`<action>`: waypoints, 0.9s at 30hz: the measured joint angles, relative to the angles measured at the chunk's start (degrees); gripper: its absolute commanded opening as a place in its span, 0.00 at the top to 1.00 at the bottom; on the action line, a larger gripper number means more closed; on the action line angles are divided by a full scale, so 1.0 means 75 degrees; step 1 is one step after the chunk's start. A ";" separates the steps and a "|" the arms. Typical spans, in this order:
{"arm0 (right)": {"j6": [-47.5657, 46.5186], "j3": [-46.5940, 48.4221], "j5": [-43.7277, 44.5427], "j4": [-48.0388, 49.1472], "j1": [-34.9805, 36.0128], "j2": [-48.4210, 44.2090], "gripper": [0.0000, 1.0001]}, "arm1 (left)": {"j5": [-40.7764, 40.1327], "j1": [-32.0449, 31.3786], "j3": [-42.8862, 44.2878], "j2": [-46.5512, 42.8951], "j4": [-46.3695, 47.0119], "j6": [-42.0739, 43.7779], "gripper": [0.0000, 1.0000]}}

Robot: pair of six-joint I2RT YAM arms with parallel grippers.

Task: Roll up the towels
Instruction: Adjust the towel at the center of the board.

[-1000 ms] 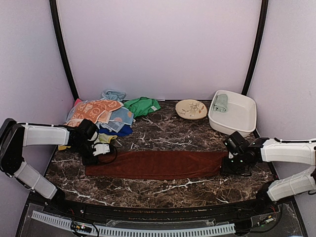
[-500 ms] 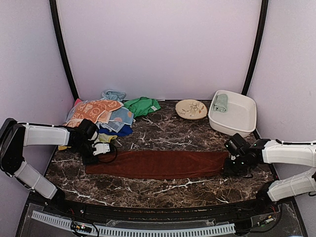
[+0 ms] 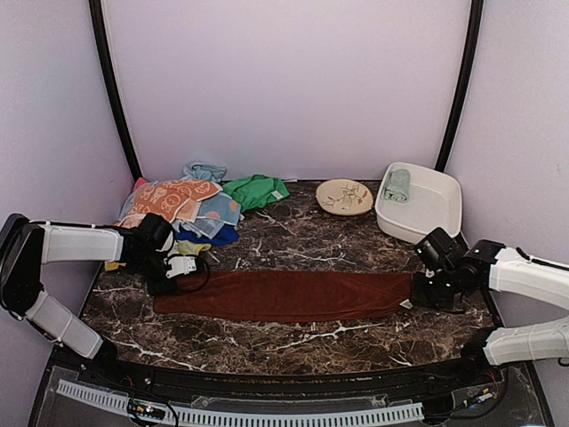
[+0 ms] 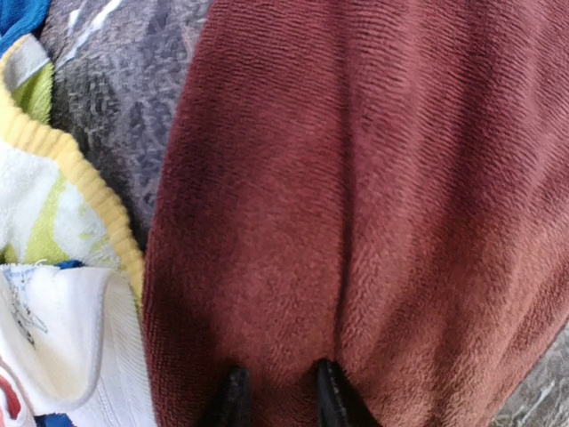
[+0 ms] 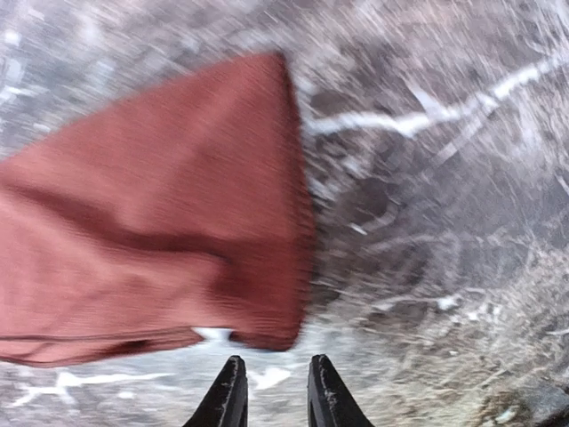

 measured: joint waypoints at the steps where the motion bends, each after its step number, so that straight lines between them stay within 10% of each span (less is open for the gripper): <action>1: 0.0032 0.0073 -0.0050 0.0058 0.0000 -0.0055 0.73 | 0.0061 0.0012 0.0026 -0.0015 -0.0099 -0.0015 0.65; 27: -0.0318 0.1754 -0.1139 0.1483 0.1303 0.2620 0.78 | 0.0816 0.0038 -0.0050 -0.0562 -0.1716 -0.0189 0.63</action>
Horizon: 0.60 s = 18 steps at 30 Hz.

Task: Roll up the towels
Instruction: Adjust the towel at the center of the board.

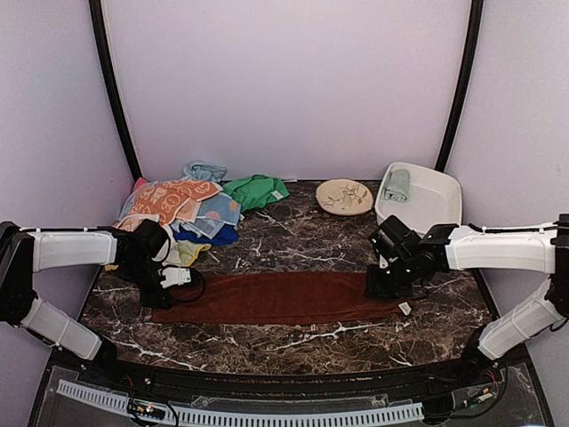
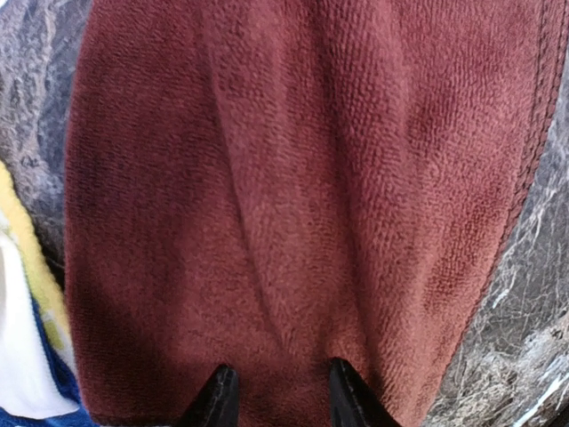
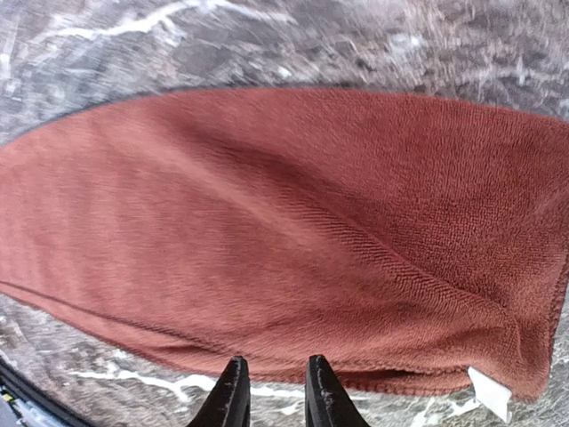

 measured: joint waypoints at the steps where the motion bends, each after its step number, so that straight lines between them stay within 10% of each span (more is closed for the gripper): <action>1: 0.0003 -0.0058 0.0000 0.0047 0.0006 0.0093 0.78 | -0.0026 0.0000 -0.0076 0.0009 0.0070 0.0000 0.63; 18: 0.0612 -0.1979 0.0061 0.0303 0.0006 -0.0941 0.79 | -0.0152 0.0000 -0.0408 -0.0137 0.0455 0.0052 0.64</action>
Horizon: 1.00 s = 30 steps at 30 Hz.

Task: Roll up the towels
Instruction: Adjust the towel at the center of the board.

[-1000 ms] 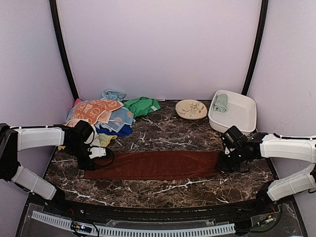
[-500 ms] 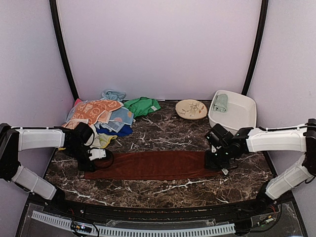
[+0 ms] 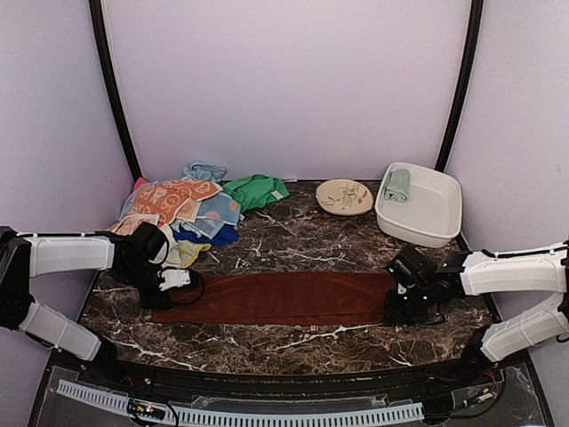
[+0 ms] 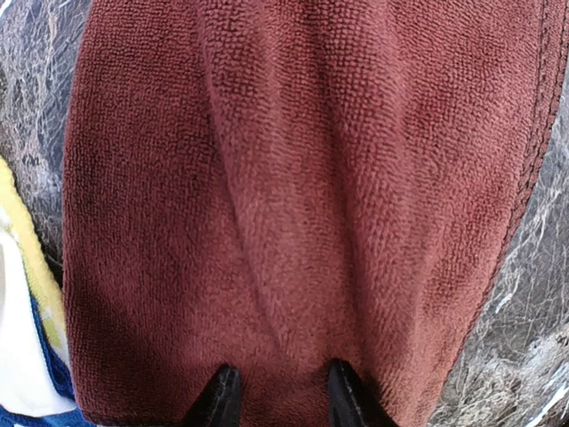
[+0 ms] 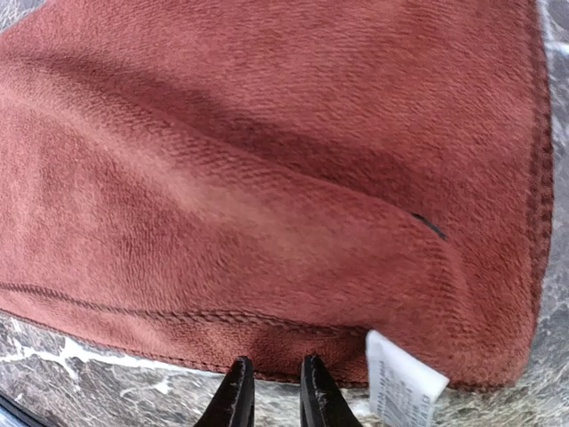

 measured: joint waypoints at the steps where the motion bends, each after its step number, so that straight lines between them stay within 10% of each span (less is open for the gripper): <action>1: 0.0032 -0.0067 0.0023 -0.0006 -0.0003 -0.0099 0.79 | 0.0000 0.0000 -0.0012 -0.0017 0.0012 0.0012 0.64; 30: -0.0239 -0.0052 -0.0297 -0.1244 -0.1891 -0.1999 0.52 | 0.0560 -0.0064 0.0353 -0.0318 -0.0778 0.0023 0.67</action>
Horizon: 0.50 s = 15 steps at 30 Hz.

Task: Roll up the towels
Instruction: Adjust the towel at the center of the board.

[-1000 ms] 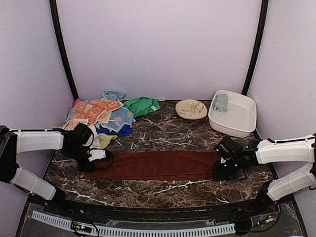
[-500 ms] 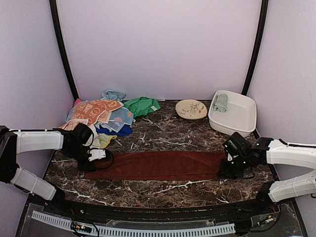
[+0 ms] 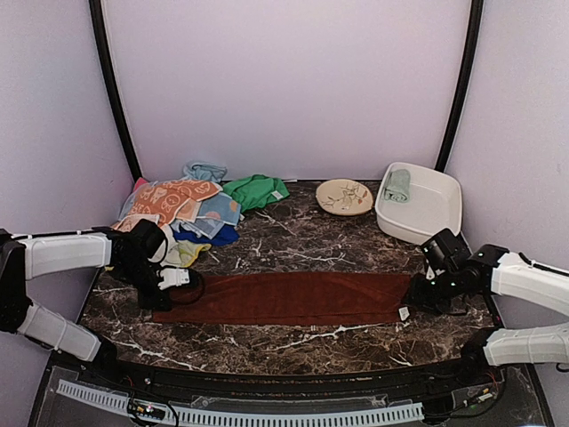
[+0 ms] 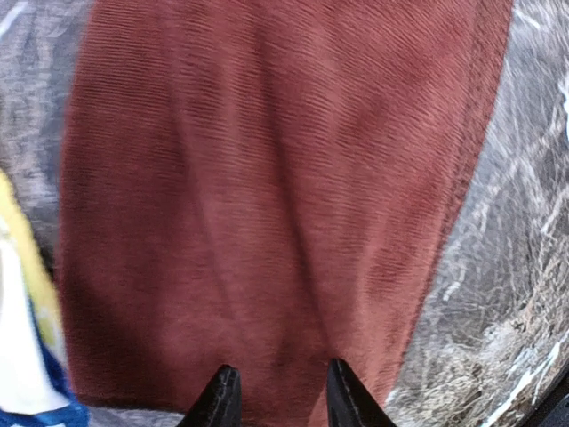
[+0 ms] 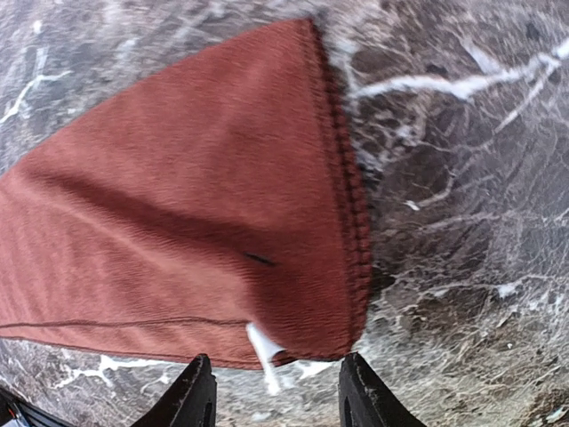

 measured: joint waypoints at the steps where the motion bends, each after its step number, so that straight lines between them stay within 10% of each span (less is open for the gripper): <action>1: 0.0000 -0.0061 -0.0020 0.0023 -0.0058 0.0003 0.52 | 0.0003 -0.0047 -0.0090 0.0017 -0.0006 -0.0009 0.68; 15: 0.0020 -0.0562 -0.0338 0.0828 -0.0810 0.0169 0.67 | 0.0017 -0.0236 -0.0519 -0.0076 0.0076 -0.0044 0.75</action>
